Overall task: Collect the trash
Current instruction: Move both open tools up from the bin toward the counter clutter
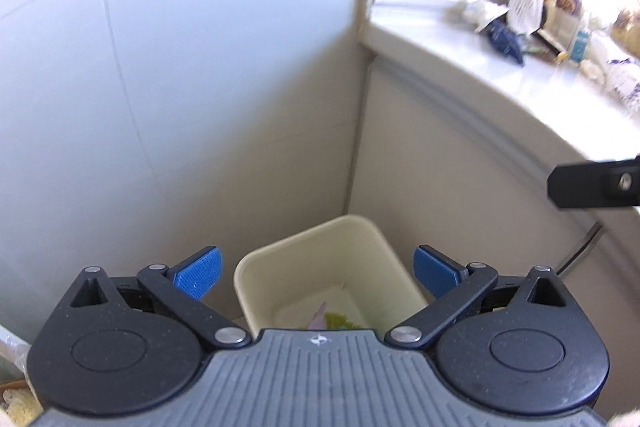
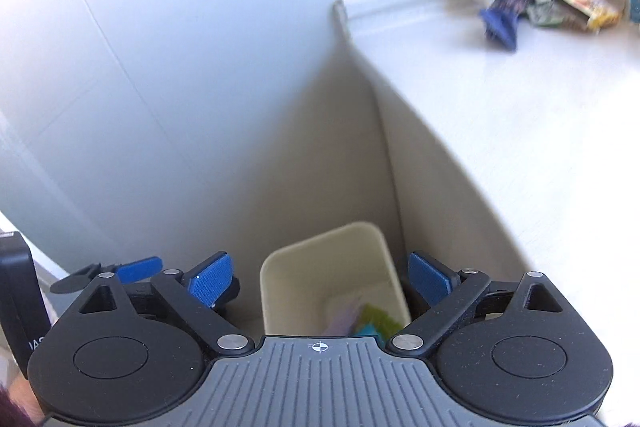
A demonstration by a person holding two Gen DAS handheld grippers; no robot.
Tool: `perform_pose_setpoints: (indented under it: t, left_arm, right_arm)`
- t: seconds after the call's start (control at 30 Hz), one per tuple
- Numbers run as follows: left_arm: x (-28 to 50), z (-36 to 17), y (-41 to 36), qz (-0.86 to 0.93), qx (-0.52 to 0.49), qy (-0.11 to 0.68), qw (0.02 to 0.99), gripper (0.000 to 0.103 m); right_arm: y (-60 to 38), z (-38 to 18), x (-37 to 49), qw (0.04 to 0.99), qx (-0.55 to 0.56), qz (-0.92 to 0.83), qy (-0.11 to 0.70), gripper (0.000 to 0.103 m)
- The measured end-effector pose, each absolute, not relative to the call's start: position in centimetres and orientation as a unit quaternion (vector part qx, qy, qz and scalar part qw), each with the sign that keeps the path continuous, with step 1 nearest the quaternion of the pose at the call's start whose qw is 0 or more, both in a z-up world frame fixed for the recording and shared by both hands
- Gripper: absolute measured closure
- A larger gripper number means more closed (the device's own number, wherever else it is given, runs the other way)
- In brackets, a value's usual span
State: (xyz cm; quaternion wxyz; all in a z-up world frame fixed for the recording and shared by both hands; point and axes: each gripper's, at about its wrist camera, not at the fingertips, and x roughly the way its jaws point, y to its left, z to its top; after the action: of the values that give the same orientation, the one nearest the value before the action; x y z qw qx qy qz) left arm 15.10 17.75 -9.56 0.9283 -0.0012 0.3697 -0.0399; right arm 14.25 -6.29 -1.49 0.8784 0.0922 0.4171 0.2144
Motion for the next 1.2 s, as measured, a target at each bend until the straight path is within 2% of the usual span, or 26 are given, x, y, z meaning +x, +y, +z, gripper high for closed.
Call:
perform_pose_setpoints:
  t: [0.43, 1.03, 1.2]
  left_arm:
    - [19.1, -4.7, 11.2, -0.078, 0.041, 0.329, 0.94, 0.001]
    - [29.4, -1.2, -0.5, -0.172, 0.117, 0.269, 0.94, 0.001]
    - [33.0, -0.7, -3.6, -0.209, 0.111, 0.253, 0.938, 0.001]
  right_arm:
    - [-13.4, 3.1, 18.0, 0.925, 0.065, 0.141, 0.346, 0.003]
    - [-27.9, 2.3, 28.0, 0.944, 0.092, 0.013, 0.317, 0.003]
    - [-31.5, 1.9, 30.7, 0.947, 0.103, -0.004, 0.305, 0.003]
